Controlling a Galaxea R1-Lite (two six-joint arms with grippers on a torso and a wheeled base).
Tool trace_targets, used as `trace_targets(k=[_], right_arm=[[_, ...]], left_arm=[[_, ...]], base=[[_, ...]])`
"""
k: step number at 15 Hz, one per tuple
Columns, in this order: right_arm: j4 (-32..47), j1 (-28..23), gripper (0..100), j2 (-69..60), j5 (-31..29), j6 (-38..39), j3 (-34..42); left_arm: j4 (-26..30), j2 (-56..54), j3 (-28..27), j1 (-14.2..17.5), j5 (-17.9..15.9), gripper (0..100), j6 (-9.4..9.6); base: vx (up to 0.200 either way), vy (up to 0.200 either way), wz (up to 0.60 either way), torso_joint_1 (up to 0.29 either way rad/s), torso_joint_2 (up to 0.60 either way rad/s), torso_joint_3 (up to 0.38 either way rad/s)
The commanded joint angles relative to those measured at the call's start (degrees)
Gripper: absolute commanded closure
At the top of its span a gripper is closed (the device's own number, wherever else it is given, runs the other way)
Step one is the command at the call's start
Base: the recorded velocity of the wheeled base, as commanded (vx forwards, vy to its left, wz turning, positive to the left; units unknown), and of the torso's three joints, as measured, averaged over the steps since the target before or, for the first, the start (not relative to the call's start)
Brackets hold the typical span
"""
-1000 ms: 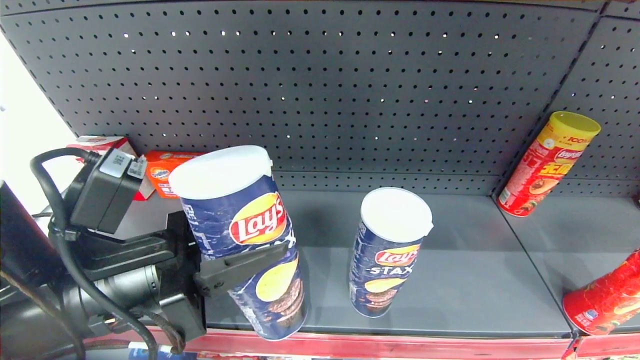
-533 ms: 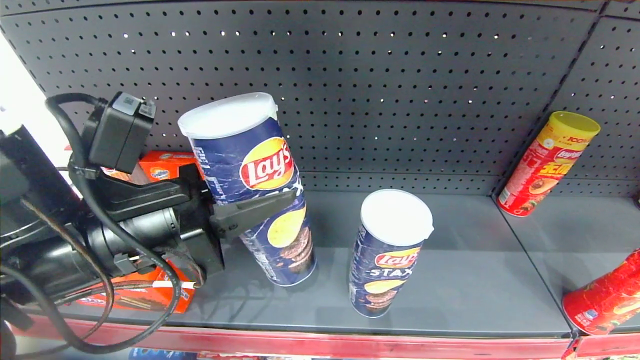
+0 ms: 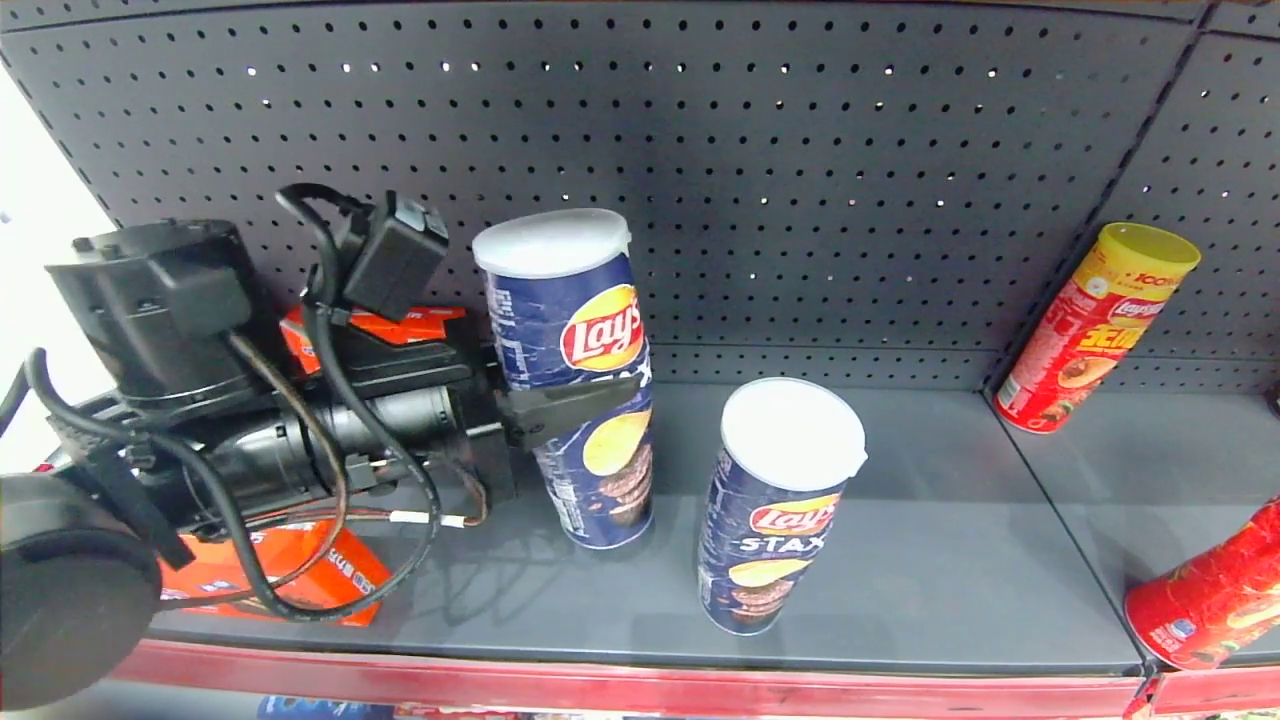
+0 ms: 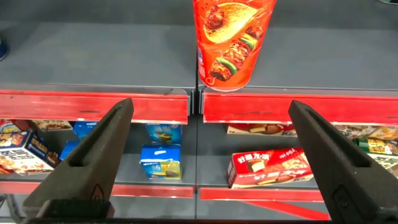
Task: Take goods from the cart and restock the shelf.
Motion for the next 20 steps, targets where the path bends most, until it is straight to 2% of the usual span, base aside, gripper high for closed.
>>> trace_targets(k=[1,3,5,7,8,9,11,15,20], right_arm=[[0.0,0.0,0,0.09,0.0,-0.06,0.0],[0.0,0.0,0,0.09,0.0,-0.06,0.0],[0.0,0.0,0,0.09,0.0,-0.06,0.0],[0.0,0.0,0,0.09,0.0,0.03,0.0],[0.0,0.0,0,0.09,0.0,-0.06,0.0],[0.0,0.0,0,0.09,0.0,-0.06,0.0],[0.0,0.0,0,0.09,0.0,0.03,0.0],[0.0,0.0,0,0.09,0.0,0.03,0.0],[0.0,0.0,0,0.09,0.0,-0.06,0.0]], left_arm=[[1.16,5.63,-6.59,0.48,-2.79,100,0.54],[1.77,10.72,-15.38,1.98,-2.97,100,0.89],[7.58,13.27,-20.3,2.24,-2.88,100,1.42],[8.45,15.65,-20.91,2.24,-3.49,100,4.76],[8.37,16.44,-21.44,2.24,-3.58,100,5.73],[8.45,18.46,-23.55,2.33,-3.67,100,8.37],[8.45,21.09,-26.45,2.06,-3.67,100,9.68],[8.89,24.0,-30.23,1.8,-4.29,100,9.77],[8.89,26.63,-31.99,1.19,-5.78,100,9.6]], base=[[0.0,0.0,0.0,0.0,0.0,0.0],[0.0,0.0,0.0,0.0,0.0,0.0],[0.0,0.0,0.0,0.0,0.0,0.0],[0.0,0.0,0.0,0.0,0.0,0.0],[0.0,0.0,0.0,0.0,0.0,0.0],[0.0,0.0,0.0,0.0,0.0,0.0],[0.0,0.0,0.0,0.0,0.0,0.0],[0.0,0.0,0.0,0.0,0.0,0.0],[0.0,0.0,0.0,0.0,0.0,0.0]])
